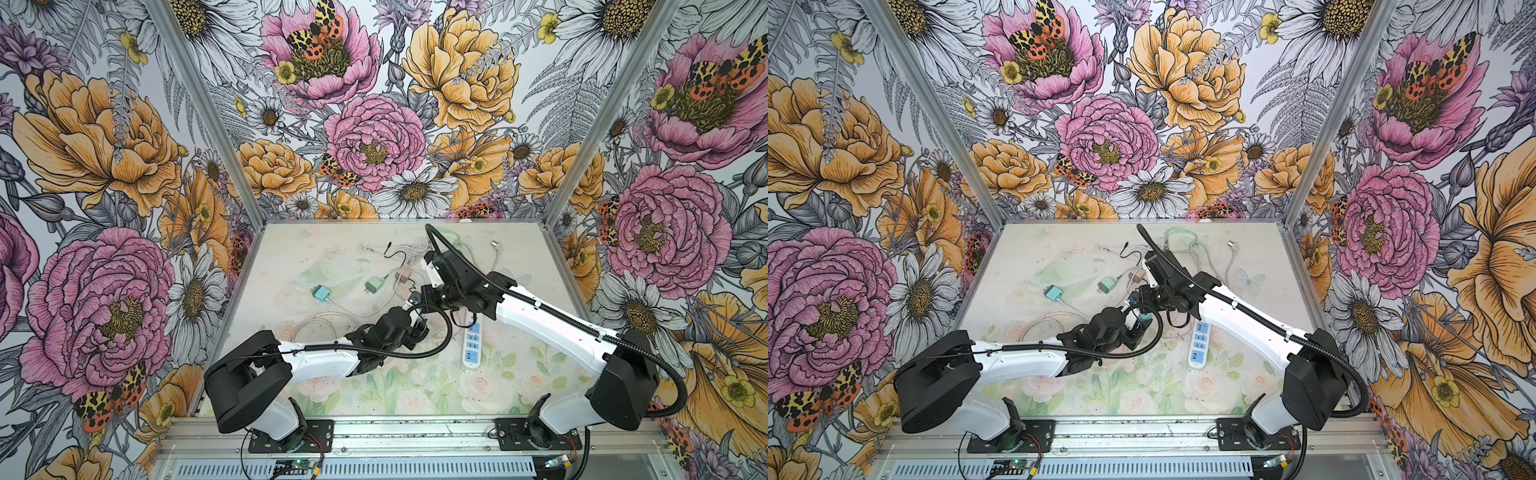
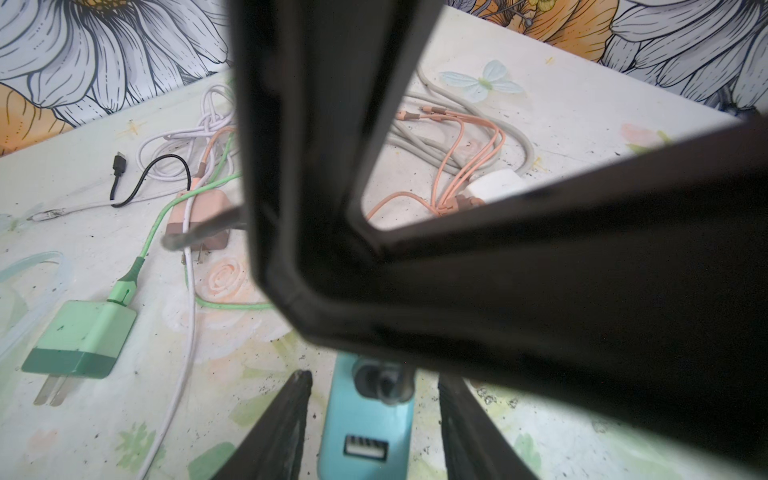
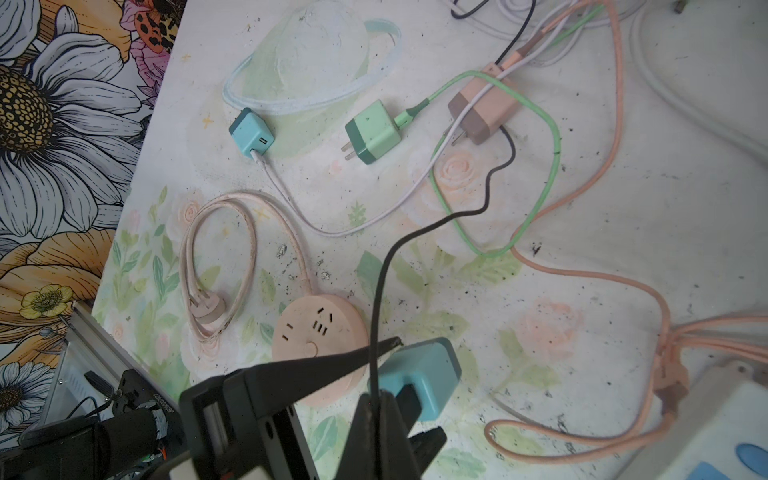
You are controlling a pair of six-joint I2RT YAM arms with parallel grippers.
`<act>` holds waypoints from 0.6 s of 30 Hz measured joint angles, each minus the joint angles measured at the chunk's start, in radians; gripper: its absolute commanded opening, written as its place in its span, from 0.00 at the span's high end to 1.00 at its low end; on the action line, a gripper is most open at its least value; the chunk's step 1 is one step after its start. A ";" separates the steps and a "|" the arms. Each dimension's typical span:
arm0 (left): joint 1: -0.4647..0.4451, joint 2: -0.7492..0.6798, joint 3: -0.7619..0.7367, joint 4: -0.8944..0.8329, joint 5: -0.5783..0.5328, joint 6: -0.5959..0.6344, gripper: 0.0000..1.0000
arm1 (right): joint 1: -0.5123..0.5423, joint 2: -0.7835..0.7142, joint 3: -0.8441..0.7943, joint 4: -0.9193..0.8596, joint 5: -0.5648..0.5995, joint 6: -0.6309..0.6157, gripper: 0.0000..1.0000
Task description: Insert the plug
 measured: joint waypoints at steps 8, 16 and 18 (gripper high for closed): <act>0.007 -0.007 -0.001 -0.007 0.012 0.001 0.70 | 0.000 0.000 0.006 -0.005 -0.001 0.000 1.00; 0.013 -0.031 -0.001 -0.034 0.045 0.006 0.56 | 0.001 -0.021 0.006 -0.005 -0.006 -0.001 1.00; 0.014 -0.031 -0.001 -0.039 0.051 0.006 0.54 | 0.000 -0.023 0.006 -0.007 -0.005 -0.001 1.00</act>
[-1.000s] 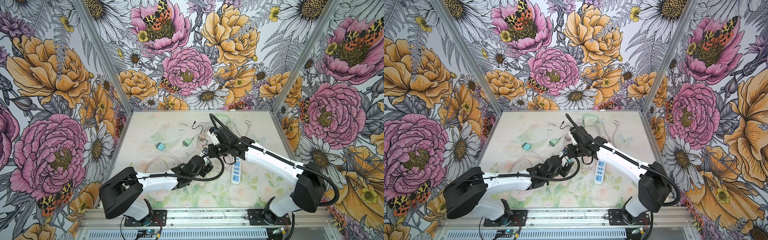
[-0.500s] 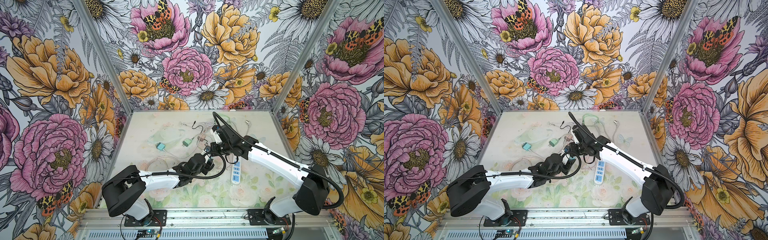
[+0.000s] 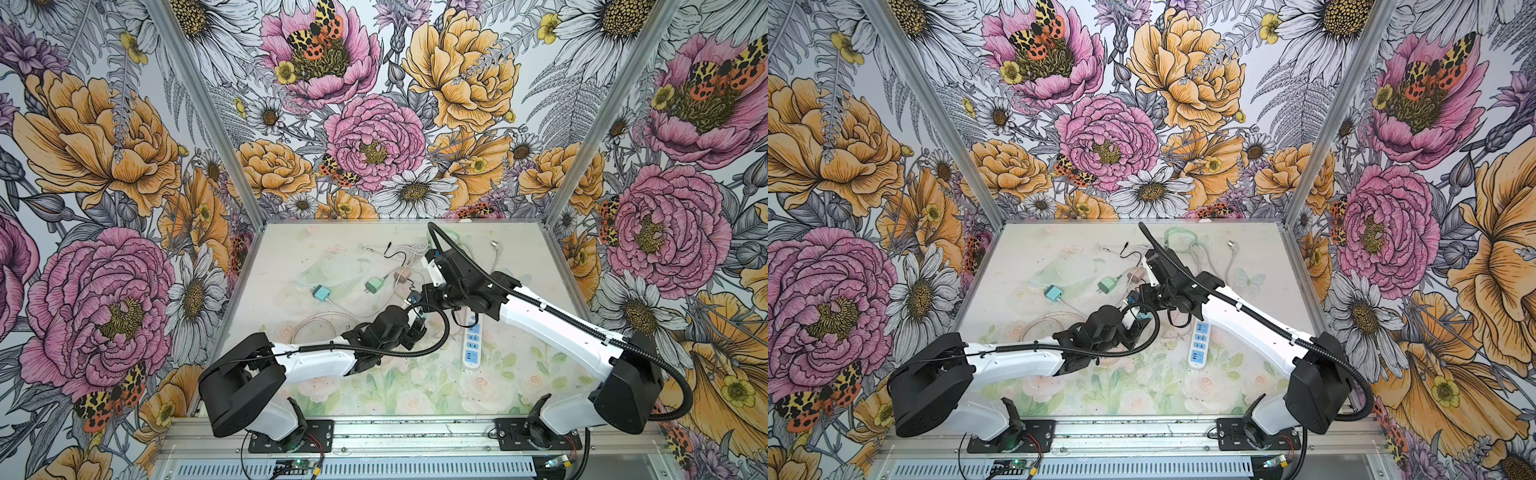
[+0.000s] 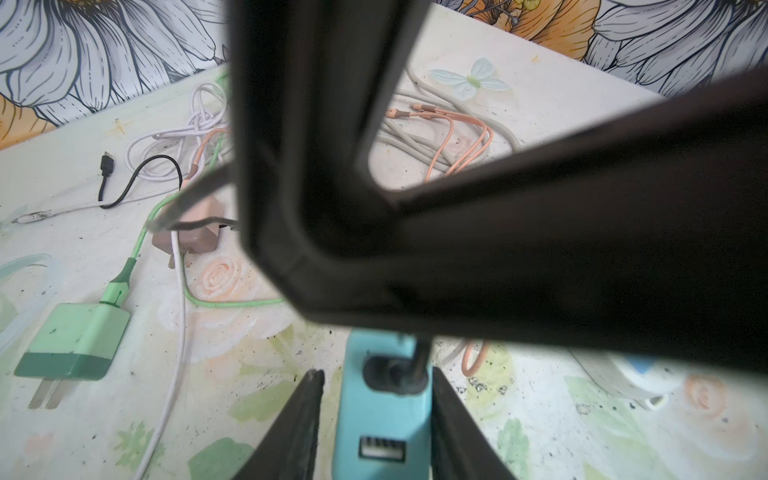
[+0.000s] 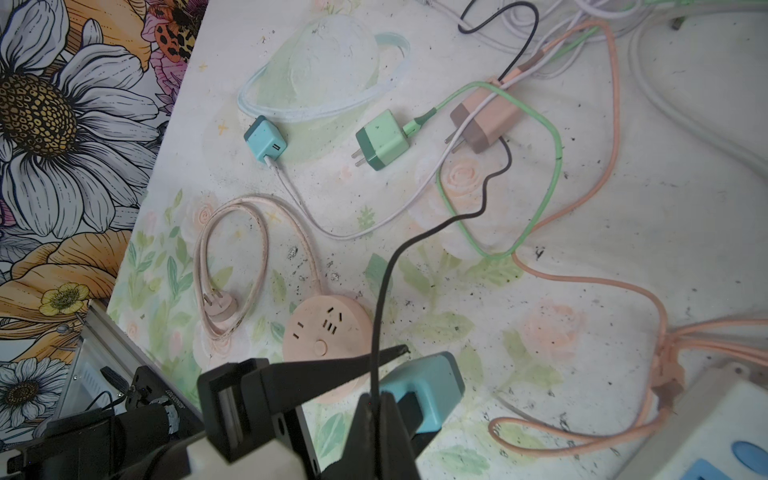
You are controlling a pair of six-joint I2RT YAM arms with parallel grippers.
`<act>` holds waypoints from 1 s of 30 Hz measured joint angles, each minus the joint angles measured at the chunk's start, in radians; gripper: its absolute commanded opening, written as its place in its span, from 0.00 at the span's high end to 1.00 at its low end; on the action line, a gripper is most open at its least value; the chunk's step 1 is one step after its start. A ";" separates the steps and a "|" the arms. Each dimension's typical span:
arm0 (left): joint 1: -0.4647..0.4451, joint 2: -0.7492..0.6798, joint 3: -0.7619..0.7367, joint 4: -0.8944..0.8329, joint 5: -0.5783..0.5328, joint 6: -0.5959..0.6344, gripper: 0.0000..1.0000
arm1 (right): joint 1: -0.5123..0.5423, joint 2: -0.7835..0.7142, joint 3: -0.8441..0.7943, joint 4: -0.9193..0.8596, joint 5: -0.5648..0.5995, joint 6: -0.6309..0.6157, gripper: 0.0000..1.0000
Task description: Insert the plug
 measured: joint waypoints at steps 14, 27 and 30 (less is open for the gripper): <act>0.005 0.003 0.000 -0.007 0.021 0.004 0.81 | 0.000 0.000 0.000 -0.012 0.000 0.000 1.00; 0.062 -0.059 0.029 -0.189 0.014 -0.049 0.91 | -0.020 -0.011 -0.002 0.002 0.059 -0.006 0.39; 0.105 -0.097 0.035 -0.264 0.013 -0.084 0.91 | -0.019 -0.060 -0.018 0.013 0.060 -0.015 0.38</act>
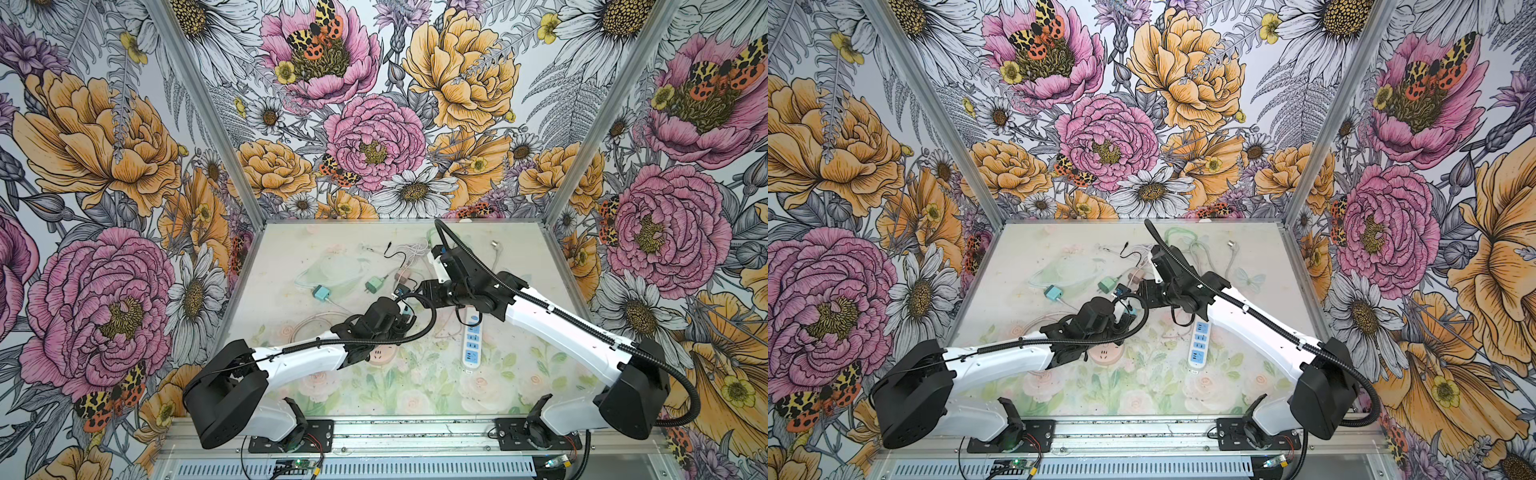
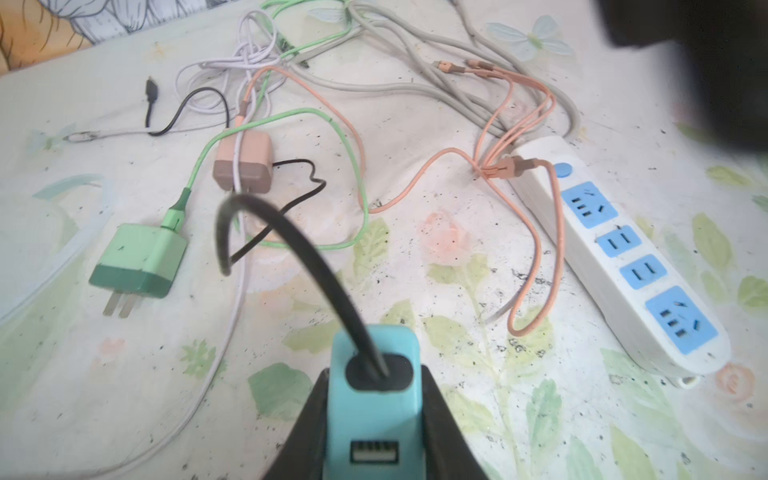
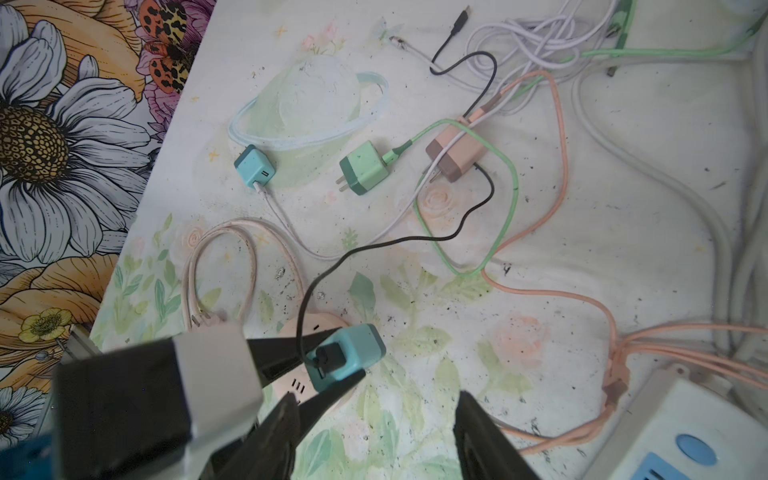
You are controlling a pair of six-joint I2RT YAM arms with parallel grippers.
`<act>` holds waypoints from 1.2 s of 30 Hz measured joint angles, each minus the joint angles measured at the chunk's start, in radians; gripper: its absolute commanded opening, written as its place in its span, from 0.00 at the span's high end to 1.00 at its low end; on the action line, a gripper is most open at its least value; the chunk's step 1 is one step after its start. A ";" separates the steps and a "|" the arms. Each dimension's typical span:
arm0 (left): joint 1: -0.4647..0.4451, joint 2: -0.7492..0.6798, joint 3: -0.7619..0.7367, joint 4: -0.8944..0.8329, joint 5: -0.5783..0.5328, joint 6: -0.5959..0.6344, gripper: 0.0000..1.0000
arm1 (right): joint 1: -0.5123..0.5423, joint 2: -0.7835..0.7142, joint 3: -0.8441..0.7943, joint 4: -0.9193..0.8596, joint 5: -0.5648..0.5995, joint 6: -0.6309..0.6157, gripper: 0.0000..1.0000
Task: Insert the plug
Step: 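Lift teal charger with left gripper while right gripper withdraws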
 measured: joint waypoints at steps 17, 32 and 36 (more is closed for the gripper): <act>0.291 -0.301 0.154 -0.557 -0.055 -0.133 0.92 | -0.178 -0.233 -0.150 0.011 0.077 -0.068 0.35; 0.337 -0.549 0.402 -0.851 -0.017 -0.170 0.93 | -0.139 -0.099 -0.163 0.040 0.068 -0.111 0.39; 0.337 -0.556 0.408 -0.889 0.001 -0.179 0.93 | -0.111 -0.074 -0.172 0.100 0.039 -0.127 0.39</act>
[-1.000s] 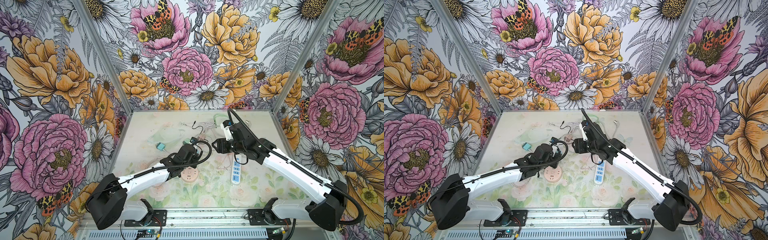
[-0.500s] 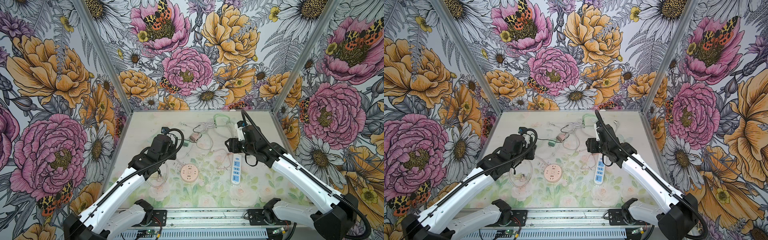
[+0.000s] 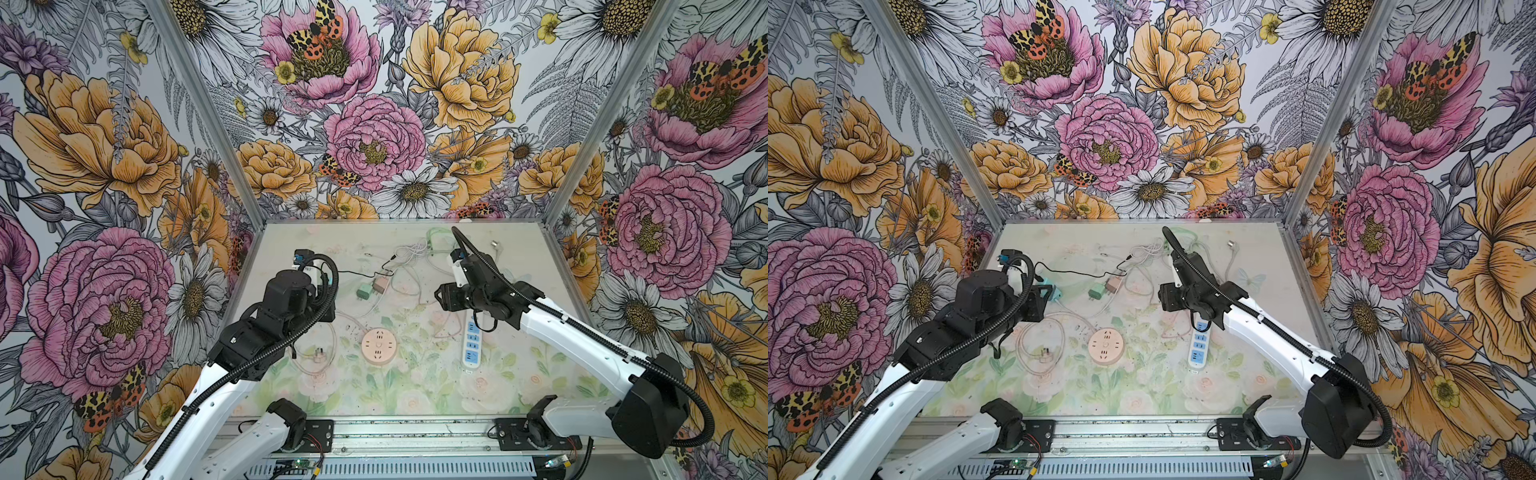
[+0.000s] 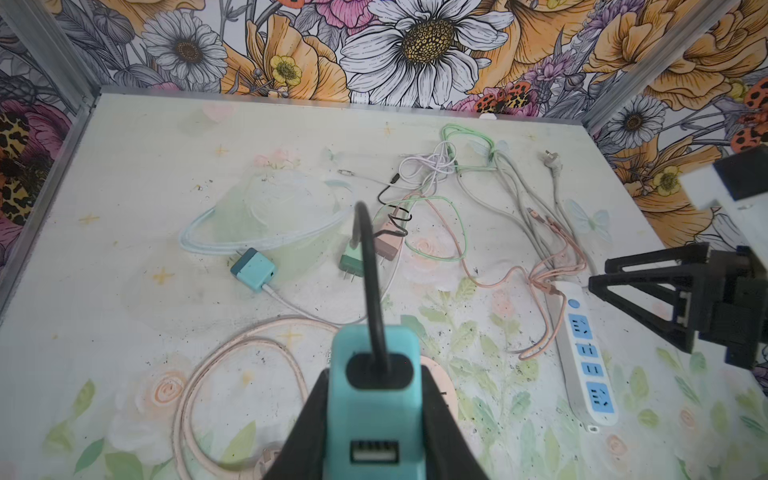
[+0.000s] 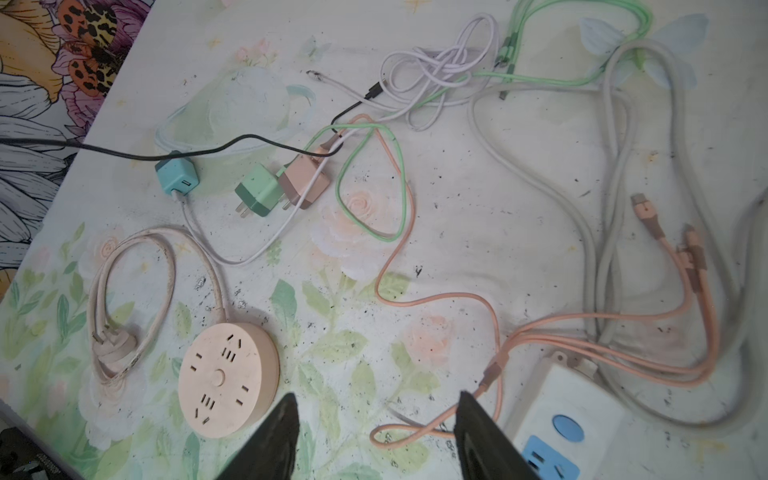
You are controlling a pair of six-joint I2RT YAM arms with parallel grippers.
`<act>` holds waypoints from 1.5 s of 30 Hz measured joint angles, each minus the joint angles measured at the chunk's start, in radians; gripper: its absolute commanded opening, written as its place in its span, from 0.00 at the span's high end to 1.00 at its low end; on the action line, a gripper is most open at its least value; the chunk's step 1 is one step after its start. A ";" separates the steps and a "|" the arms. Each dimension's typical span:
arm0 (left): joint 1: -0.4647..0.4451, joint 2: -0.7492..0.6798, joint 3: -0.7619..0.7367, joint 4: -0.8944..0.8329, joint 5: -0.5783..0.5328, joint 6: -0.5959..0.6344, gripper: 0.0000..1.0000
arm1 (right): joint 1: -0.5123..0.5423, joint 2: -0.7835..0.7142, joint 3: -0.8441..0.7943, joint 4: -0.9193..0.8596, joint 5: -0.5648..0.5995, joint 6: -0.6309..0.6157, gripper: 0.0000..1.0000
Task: Insert the plug
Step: 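Lift teal charger with left gripper while right gripper withdraws, then carry teal charger with left gripper over round peach socket while right gripper reaches over cables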
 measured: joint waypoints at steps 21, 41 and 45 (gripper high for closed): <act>0.000 -0.025 0.047 -0.026 0.116 -0.026 0.93 | 0.116 0.465 0.163 0.367 -0.011 -0.210 0.39; 0.007 -0.024 0.070 -0.027 0.192 -0.027 0.94 | 0.159 0.742 0.365 0.556 0.144 -0.323 0.53; 0.008 -0.029 0.070 -0.027 0.204 -0.027 0.94 | 0.163 0.772 0.382 0.583 0.173 -0.339 0.69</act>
